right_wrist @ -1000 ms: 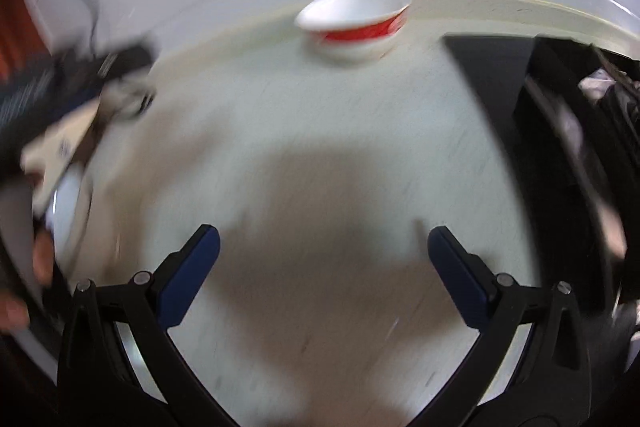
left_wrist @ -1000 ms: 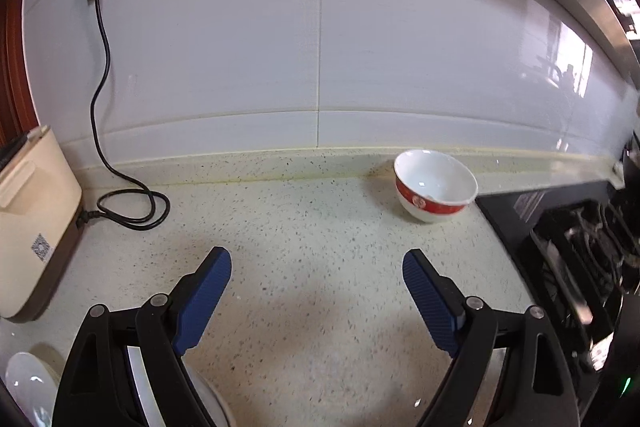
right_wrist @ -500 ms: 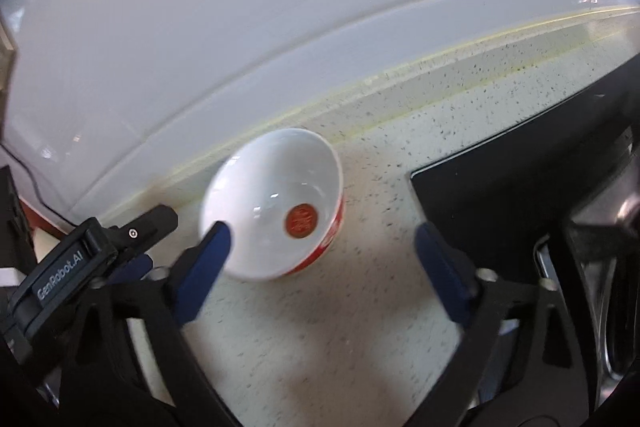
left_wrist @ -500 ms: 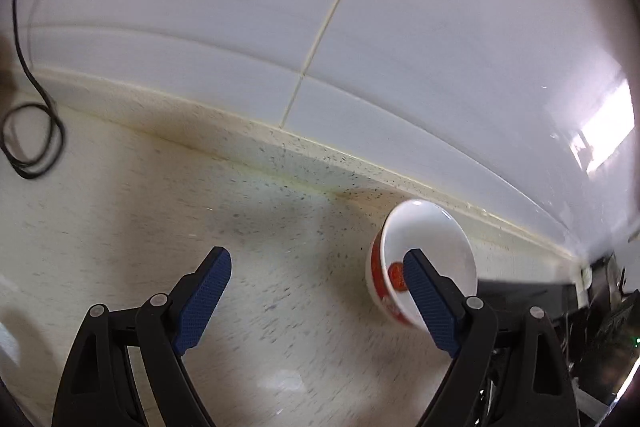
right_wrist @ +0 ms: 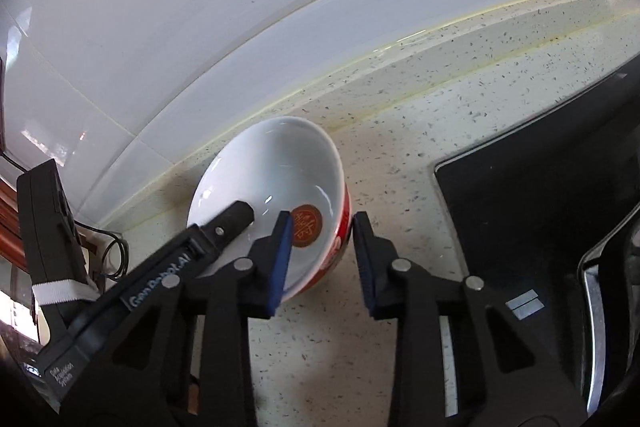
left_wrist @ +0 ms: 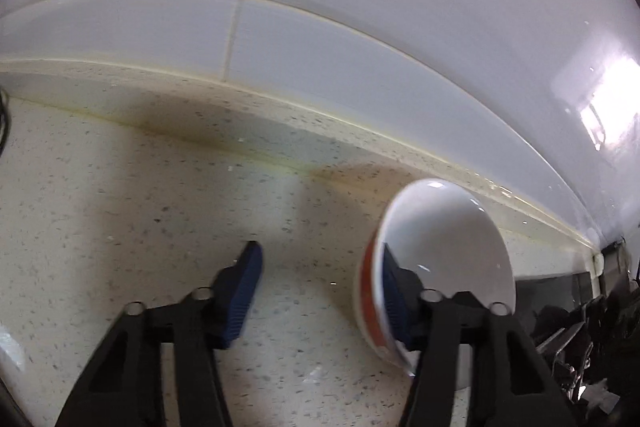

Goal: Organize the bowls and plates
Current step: 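Close both tools on the rim of the red-patterned bowl, then lift the red-patterned bowl with both tools and carry it over the nested bowls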

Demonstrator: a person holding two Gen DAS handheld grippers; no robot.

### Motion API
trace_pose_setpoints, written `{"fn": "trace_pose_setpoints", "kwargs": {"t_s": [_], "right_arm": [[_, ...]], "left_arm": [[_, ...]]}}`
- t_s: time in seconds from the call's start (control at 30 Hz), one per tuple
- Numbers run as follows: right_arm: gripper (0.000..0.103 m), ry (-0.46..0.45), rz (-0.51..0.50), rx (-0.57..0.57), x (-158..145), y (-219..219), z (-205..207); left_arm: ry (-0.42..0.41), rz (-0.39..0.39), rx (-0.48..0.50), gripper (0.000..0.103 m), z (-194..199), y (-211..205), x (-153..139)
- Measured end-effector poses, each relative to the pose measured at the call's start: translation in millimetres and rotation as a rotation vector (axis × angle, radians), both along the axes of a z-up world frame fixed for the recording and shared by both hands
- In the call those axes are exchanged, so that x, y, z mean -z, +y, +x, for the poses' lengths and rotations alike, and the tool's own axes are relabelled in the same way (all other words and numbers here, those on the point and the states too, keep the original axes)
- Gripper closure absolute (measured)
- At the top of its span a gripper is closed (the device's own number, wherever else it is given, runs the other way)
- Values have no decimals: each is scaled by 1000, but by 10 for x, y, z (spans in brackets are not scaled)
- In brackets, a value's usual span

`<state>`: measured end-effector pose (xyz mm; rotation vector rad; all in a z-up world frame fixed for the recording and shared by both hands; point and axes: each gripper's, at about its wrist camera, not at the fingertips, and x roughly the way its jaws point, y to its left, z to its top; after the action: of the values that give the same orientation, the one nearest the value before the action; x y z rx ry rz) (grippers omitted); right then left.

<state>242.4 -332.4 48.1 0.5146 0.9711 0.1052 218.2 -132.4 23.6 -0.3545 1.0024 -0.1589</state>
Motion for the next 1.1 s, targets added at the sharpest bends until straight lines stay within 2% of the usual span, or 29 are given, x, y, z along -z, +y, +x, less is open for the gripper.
{"fn": "trace_pose_setpoints", "kwargs": {"t_s": [0.03,0.1,0.2,0.63,1.1], "right_arm": [[72,-9,0,-4,1,-8,-10],[74,-15,15,-8,8,-32,-68],[77,-12,35,-6,31,-63,-134],[79,-7,39,-31,-25,-21,-590],[79,-42,8,-55,-392,388,-1262]], "left_arm": [[2,-7,5,62,-11,-24,13],[-12,-19,23,80,-41,-72,14],[-21,-2,41,92,-103,-149,5],[-23,21,42,92,-647,-44,27],[-56,27,38,91,-1314,241,-261]]}}
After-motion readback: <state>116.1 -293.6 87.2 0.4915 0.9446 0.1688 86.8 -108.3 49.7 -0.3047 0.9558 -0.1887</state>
